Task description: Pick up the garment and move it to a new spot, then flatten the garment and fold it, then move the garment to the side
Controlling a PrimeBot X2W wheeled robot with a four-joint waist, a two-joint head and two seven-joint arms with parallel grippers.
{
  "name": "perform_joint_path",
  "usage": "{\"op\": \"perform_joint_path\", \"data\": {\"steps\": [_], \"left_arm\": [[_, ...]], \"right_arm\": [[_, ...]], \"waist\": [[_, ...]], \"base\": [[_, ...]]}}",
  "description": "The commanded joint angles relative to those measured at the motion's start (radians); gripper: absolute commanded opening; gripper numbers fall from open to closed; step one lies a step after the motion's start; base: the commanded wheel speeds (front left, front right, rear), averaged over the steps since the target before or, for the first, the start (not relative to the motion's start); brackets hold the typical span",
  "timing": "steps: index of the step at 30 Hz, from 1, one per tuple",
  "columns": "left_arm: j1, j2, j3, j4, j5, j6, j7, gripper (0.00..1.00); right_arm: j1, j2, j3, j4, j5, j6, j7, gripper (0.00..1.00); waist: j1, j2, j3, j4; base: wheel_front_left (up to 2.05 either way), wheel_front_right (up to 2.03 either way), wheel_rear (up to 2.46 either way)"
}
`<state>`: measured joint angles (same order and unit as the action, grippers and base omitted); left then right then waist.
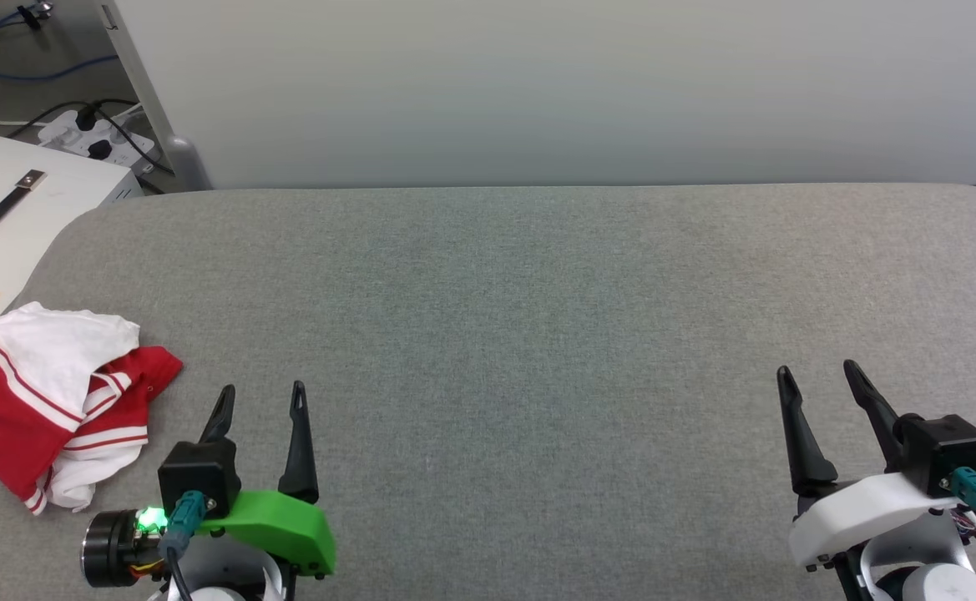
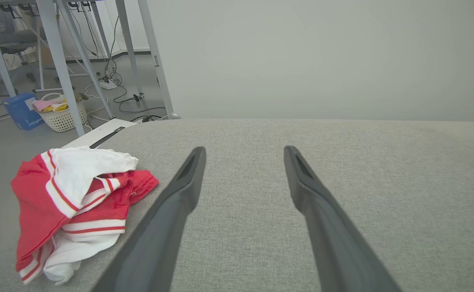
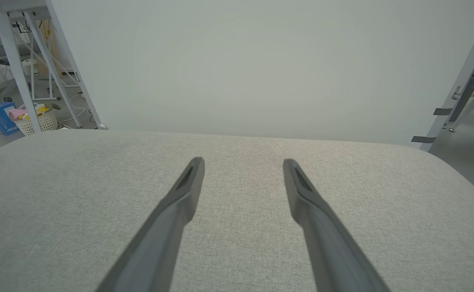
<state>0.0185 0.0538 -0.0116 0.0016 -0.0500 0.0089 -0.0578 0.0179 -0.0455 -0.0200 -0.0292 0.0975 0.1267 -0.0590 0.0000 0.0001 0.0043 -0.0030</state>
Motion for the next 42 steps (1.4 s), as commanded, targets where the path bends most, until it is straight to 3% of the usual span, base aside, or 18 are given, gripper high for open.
{"op": "perform_joint_path", "data": {"steps": [1,42], "left_arm": [[-0.004,-0.001,-0.001,-0.001,-0.010,0.007,-0.011,1.00],[0.002,-0.002,-0.032,0.034,-0.044,0.015,-0.096,1.00]], "right_arm": [[0.007,-0.002,-0.004,-0.009,0.012,0.001,-0.013,1.00],[0.043,-0.003,-0.014,-0.006,0.061,0.002,-0.097,1.00]], "waist": [[0.0000,-0.0001,0.000,0.000],[0.0000,-0.0001,0.010,-0.002]], "base": [[0.00,0.00,0.00],[0.00,0.00,0.00]]}}
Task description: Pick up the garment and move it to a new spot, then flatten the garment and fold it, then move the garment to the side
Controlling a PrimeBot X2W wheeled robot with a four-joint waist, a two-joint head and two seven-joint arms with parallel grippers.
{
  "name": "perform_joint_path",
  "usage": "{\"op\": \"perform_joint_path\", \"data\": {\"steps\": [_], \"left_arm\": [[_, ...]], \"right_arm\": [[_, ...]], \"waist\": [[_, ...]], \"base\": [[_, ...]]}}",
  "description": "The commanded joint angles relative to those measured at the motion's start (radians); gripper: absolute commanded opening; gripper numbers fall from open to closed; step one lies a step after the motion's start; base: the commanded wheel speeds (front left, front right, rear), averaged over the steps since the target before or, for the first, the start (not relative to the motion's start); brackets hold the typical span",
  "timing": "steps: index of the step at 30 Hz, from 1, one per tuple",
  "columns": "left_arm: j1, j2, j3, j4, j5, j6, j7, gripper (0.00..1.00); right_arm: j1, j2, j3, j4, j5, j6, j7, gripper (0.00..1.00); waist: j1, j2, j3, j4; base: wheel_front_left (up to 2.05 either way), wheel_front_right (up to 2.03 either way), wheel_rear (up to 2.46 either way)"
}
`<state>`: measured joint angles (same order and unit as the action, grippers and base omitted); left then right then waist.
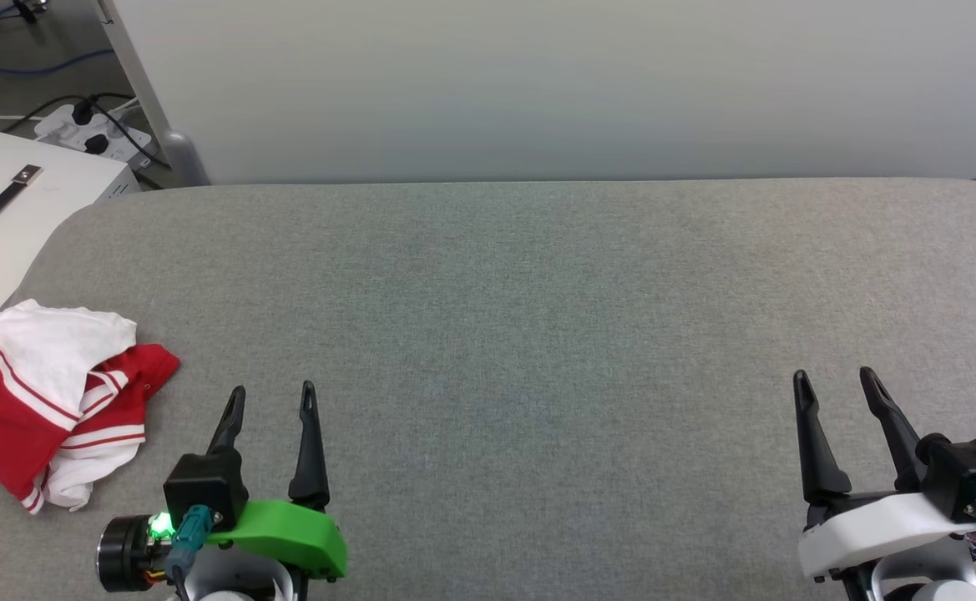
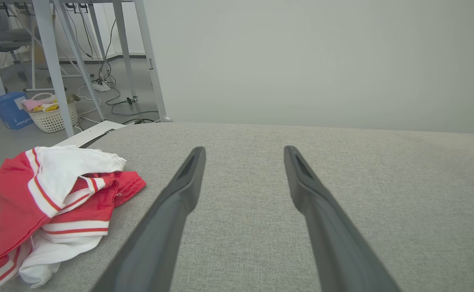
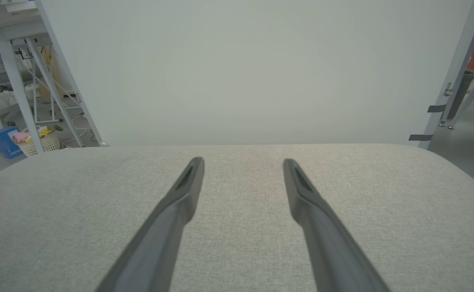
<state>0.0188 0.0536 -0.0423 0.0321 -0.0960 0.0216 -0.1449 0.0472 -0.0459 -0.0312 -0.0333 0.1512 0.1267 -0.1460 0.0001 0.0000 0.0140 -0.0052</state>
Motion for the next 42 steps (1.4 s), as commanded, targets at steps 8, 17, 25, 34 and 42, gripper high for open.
{"op": "perform_joint_path", "data": {"steps": [8,17,25,34,42], "left_arm": [[0.004,-0.002,-0.007,0.009,0.006,0.012,-0.026,1.00],[0.006,-0.002,-0.010,0.019,-0.003,0.017,-0.045,1.00],[0.009,-0.003,-0.017,0.025,-0.011,0.016,-0.061,1.00],[0.014,-0.003,-0.025,0.038,-0.029,0.015,-0.080,1.00],[0.012,-0.003,-0.031,0.050,-0.033,0.020,-0.096,1.00]], "right_arm": [[0.024,-0.003,-0.002,0.001,0.011,0.003,-0.026,1.00],[0.032,-0.003,-0.002,0.001,0.014,0.003,-0.045,1.00],[0.042,-0.003,-0.004,0.002,0.025,0.003,-0.061,1.00],[0.051,-0.004,-0.002,0.005,0.036,0.004,-0.079,1.00],[0.059,-0.004,-0.004,0.005,0.045,0.004,-0.096,1.00]], "waist": [[0.0000,0.0000,0.000,-0.001],[0.0000,0.0000,-0.001,-0.001],[-0.0001,0.0000,-0.003,-0.001],[-0.0001,0.0000,0.000,-0.002],[-0.0001,0.0000,0.001,0.000]], "base": [[0.00,0.00,0.00],[0.00,0.00,0.00],[0.00,0.00,0.00],[0.00,0.00,0.00],[0.00,0.00,0.00]]}}
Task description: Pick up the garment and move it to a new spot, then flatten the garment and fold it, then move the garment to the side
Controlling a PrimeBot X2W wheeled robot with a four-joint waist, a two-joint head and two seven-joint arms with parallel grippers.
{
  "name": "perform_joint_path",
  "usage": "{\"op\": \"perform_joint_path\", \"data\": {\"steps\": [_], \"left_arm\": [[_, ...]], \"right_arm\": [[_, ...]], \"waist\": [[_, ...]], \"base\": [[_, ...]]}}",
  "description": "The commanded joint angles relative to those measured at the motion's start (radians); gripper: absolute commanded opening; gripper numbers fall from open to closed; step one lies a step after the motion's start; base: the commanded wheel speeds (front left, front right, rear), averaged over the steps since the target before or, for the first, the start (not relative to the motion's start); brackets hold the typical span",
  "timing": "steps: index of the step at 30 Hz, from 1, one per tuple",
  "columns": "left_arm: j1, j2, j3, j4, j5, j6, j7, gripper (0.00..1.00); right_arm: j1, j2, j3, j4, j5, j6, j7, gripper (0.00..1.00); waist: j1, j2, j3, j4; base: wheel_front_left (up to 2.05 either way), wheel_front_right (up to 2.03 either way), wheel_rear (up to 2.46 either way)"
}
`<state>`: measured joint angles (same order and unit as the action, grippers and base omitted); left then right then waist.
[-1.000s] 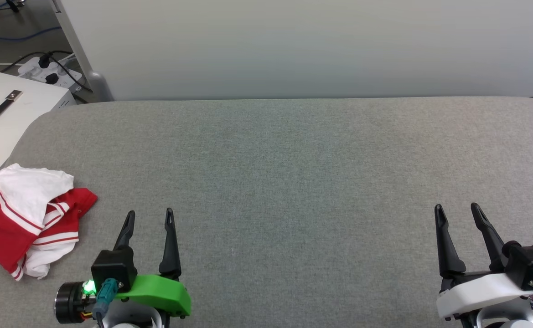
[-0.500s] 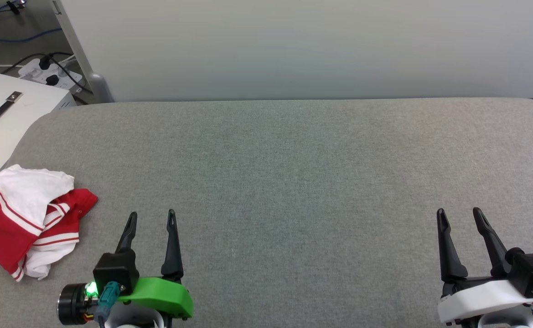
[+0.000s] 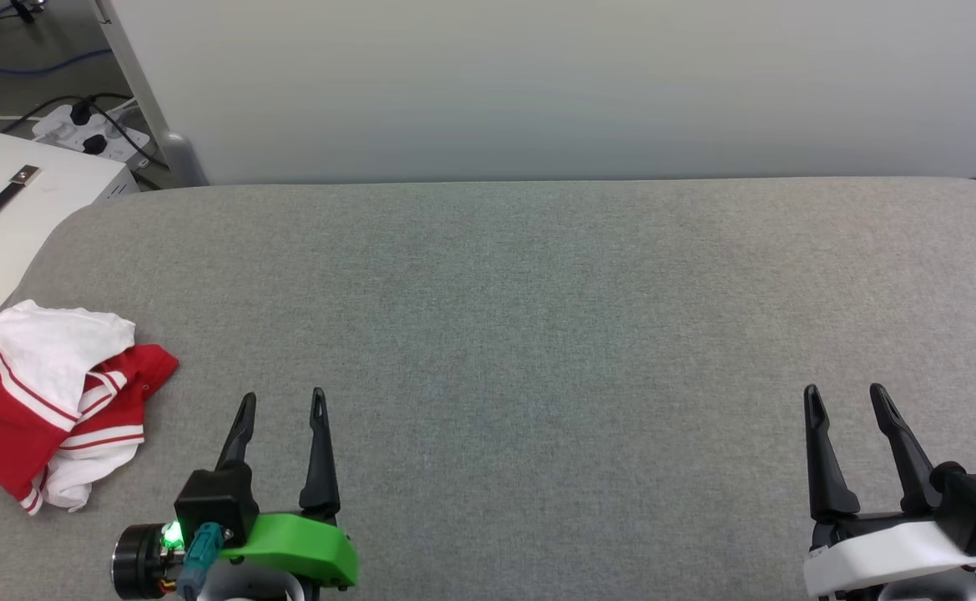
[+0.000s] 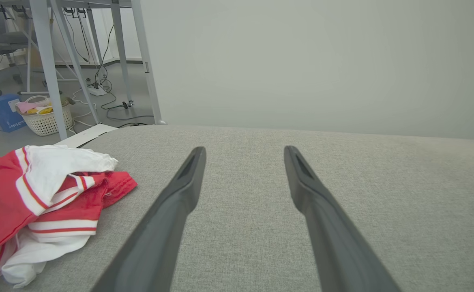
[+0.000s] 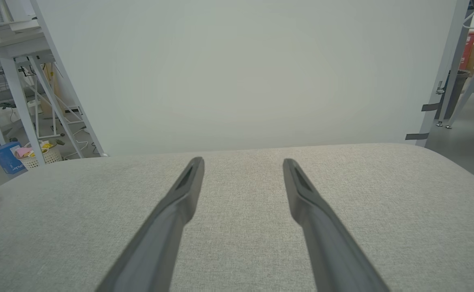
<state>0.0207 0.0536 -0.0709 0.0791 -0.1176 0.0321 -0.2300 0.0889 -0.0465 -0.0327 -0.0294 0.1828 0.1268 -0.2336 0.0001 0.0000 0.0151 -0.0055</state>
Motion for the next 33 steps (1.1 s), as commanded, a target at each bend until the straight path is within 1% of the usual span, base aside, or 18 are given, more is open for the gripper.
{"op": "perform_joint_path", "data": {"steps": [1,16,21,25,33], "left_arm": [[0.011,-0.003,-0.002,0.004,-0.012,0.010,-0.013,1.00],[0.015,-0.003,-0.007,0.019,-0.012,0.018,-0.032,1.00],[0.013,-0.003,-0.006,0.021,-0.010,0.018,-0.032,1.00],[0.009,-0.003,0.002,0.021,-0.011,0.019,-0.032,1.00],[-0.001,-0.003,0.032,0.022,-0.026,0.020,-0.032,1.00]], "right_arm": [[0.019,-0.003,-0.003,0.002,0.014,0.004,-0.010,1.00],[0.030,-0.004,-0.004,0.001,0.019,0.004,-0.028,1.00],[0.035,-0.004,-0.007,0.000,0.014,0.004,-0.028,1.00],[0.037,-0.004,-0.001,-0.002,0.008,0.004,-0.028,1.00],[0.029,-0.004,0.017,-0.012,-0.012,0.004,-0.028,1.00]], "waist": [[-0.0001,0.0000,0.000,0.001],[-0.0001,0.0000,-0.004,0.003],[-0.0001,0.0000,-0.005,0.016],[-0.0001,0.0000,-0.003,0.049],[-0.0001,0.0000,0.017,0.155]], "base": [[0.00,0.00,0.00],[0.00,0.00,0.00],[0.00,0.00,0.00],[0.00,0.00,0.00],[0.00,0.00,0.00]]}}
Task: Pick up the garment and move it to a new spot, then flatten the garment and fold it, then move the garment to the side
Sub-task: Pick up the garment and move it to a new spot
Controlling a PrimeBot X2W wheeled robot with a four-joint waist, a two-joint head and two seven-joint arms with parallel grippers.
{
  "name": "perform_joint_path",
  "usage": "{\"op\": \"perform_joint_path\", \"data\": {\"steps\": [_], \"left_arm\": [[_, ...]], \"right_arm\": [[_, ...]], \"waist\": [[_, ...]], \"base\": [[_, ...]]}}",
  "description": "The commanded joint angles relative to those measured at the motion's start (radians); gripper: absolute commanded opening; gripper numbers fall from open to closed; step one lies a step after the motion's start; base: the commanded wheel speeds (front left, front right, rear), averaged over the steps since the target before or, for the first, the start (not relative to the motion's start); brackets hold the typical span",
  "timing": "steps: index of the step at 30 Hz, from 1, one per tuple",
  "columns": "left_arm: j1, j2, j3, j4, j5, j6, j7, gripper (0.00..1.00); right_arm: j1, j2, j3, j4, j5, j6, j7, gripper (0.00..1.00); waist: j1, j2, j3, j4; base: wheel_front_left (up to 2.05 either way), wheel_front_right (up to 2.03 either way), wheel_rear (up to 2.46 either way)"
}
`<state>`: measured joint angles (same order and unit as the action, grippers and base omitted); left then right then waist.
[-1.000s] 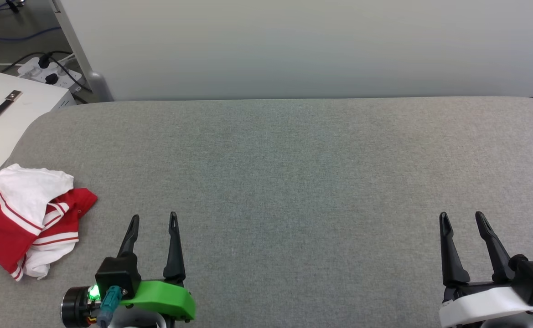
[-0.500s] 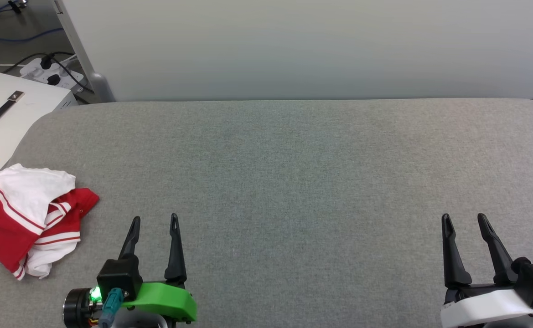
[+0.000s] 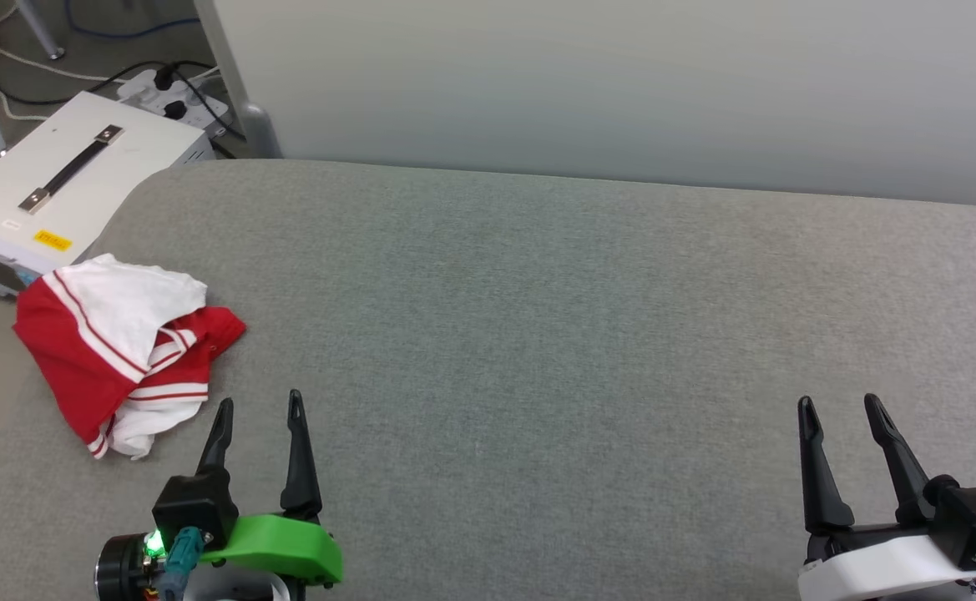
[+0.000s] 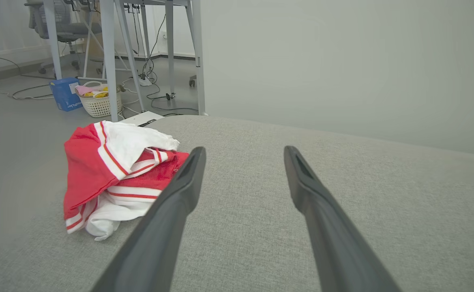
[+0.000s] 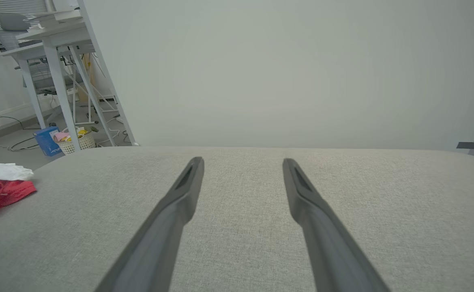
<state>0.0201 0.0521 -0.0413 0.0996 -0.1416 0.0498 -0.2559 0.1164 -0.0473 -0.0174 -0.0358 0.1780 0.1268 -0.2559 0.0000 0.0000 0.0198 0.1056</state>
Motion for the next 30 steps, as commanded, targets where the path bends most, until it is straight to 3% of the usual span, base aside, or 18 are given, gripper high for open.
{"op": "perform_joint_path", "data": {"steps": [1,3,18,30], "left_arm": [[-0.002,-0.002,0.006,0.003,-0.001,0.002,-0.006,1.00],[-0.008,-0.002,0.021,0.006,-0.015,0.006,-0.006,1.00],[-0.010,-0.002,0.079,0.006,-0.054,0.011,-0.006,1.00],[-0.024,-0.002,0.121,0.019,-0.084,0.006,-0.006,1.00]], "right_arm": [[0.000,-0.003,0.003,-0.008,-0.012,0.004,-0.006,1.00],[-0.005,-0.003,0.006,-0.013,-0.021,0.004,-0.006,1.00],[-0.019,-0.003,0.040,-0.026,-0.051,0.004,-0.006,1.00],[-0.034,-0.003,0.054,-0.024,-0.071,0.004,-0.006,1.00]], "waist": [[0.0000,0.0000,0.015,0.061],[0.0000,0.0000,0.022,0.123],[0.0000,0.0000,0.044,0.307],[0.0000,0.0000,0.060,0.331]], "base": [[0.00,0.00,0.00],[0.00,0.00,0.00],[0.00,0.00,0.00],[0.00,0.00,0.00]]}}
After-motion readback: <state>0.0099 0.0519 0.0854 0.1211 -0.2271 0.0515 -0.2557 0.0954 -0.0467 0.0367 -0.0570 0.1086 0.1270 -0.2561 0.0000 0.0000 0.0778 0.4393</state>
